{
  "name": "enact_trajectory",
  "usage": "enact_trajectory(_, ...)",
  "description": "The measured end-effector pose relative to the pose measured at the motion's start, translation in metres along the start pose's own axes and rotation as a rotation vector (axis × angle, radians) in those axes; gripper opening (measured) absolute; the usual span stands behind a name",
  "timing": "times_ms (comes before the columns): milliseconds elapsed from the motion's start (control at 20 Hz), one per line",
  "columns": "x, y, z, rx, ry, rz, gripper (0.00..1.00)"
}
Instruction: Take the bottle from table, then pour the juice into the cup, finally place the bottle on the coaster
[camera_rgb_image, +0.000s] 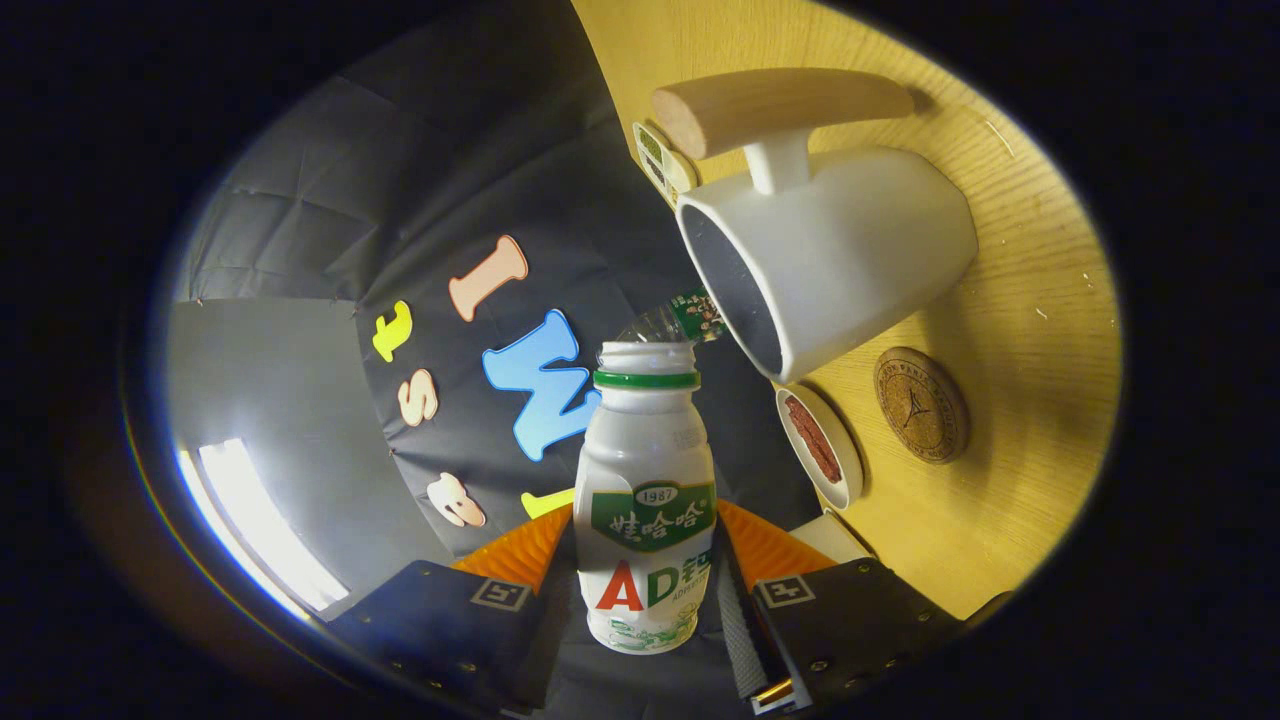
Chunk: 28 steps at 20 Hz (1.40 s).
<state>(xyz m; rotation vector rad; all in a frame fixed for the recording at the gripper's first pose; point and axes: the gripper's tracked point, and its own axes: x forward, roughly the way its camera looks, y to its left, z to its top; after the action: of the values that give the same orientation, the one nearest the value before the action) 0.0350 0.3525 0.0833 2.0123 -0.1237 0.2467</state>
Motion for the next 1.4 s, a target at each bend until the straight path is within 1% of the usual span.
enact_trajectory(550,0.001,-0.002,0.001,0.005,-0.003,0.005,0.67)
enact_trajectory(950,0.000,-0.005,0.002,-0.022,-0.006,-0.008,0.67)
enact_trajectory(1250,0.000,-0.007,0.005,-0.064,-0.006,-0.028,0.67)
enact_trajectory(1400,0.001,-0.011,0.005,-0.142,-0.009,-0.064,0.67)
